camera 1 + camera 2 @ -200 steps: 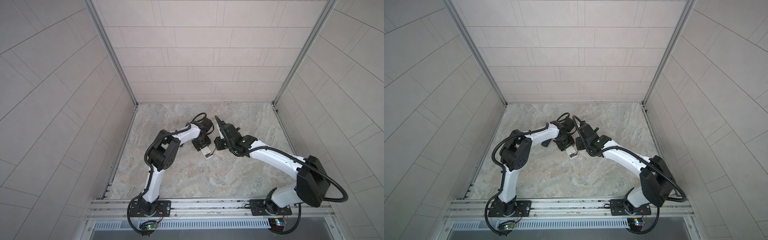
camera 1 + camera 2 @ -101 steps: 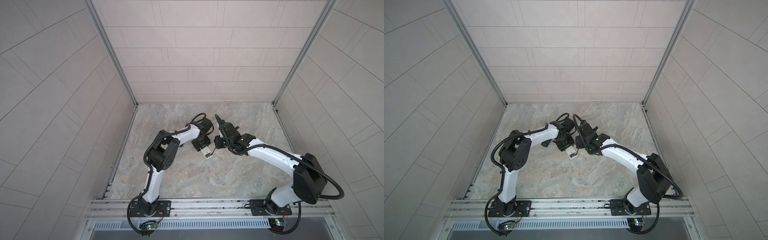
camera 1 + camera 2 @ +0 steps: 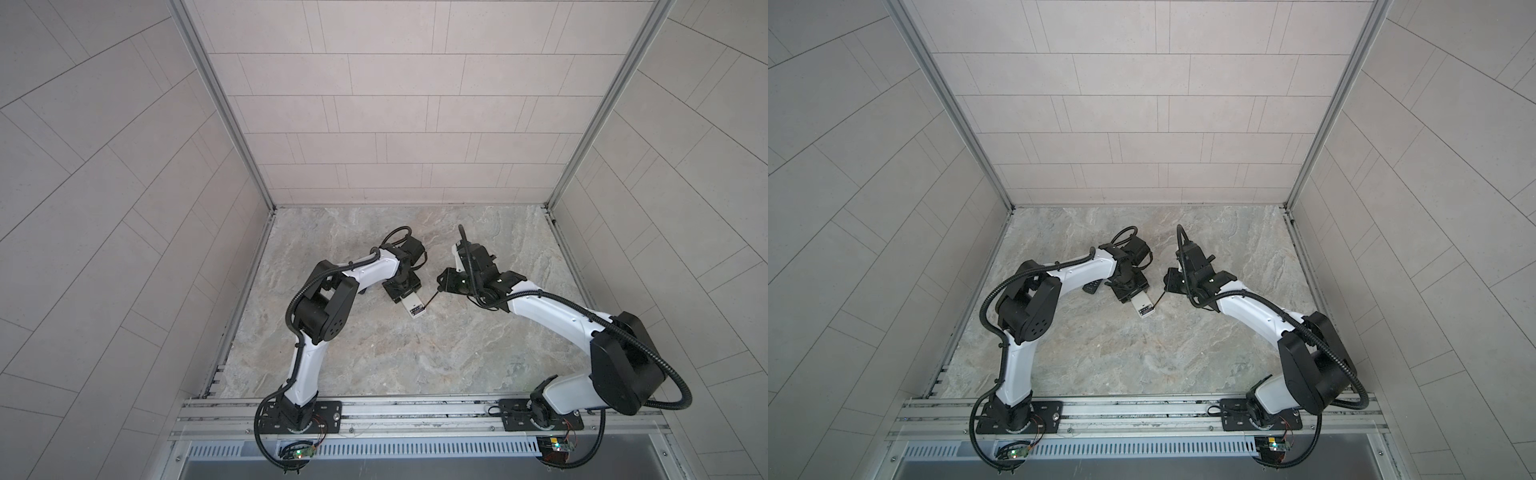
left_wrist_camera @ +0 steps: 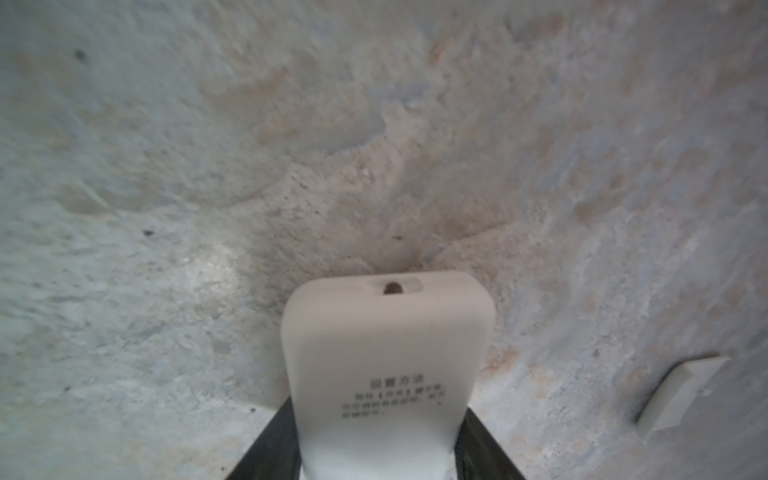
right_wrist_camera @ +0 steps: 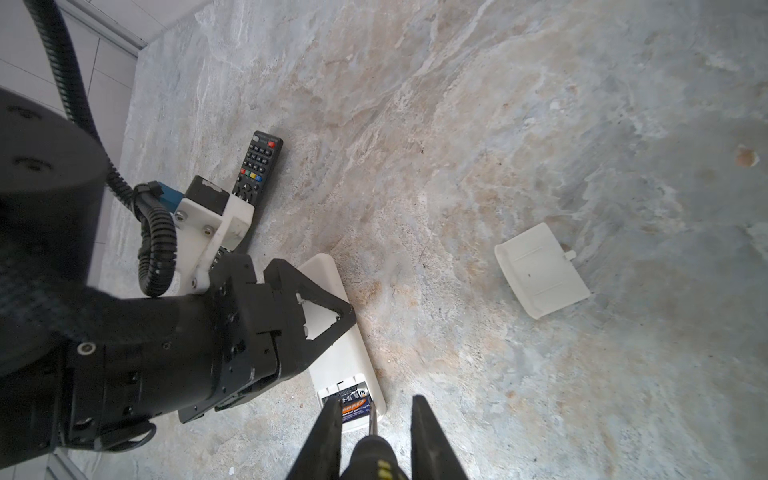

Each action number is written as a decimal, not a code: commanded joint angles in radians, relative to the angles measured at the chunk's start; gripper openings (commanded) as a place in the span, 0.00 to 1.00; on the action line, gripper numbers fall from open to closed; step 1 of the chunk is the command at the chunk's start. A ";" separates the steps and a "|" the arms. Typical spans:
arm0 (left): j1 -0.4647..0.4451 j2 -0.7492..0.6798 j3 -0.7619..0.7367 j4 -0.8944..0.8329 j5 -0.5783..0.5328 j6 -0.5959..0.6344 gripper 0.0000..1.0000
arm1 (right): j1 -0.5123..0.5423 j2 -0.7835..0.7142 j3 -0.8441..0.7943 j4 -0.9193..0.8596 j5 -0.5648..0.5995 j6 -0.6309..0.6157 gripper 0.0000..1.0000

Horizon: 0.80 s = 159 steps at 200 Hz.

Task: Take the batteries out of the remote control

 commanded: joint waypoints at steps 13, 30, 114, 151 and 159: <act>-0.017 0.027 -0.043 -0.033 0.021 -0.010 0.40 | -0.026 0.036 -0.062 0.066 -0.025 0.053 0.07; -0.017 0.029 -0.042 -0.033 0.022 -0.010 0.40 | -0.042 0.043 -0.076 0.087 -0.056 0.070 0.07; -0.018 0.030 -0.040 -0.029 0.019 -0.009 0.39 | -0.098 0.059 -0.148 0.162 -0.123 0.155 0.06; -0.017 0.024 -0.042 -0.027 0.015 -0.009 0.39 | -0.118 0.059 -0.176 0.186 -0.132 0.184 0.05; -0.017 0.023 -0.046 -0.025 0.014 -0.010 0.39 | -0.125 0.059 -0.185 0.193 -0.136 0.192 0.05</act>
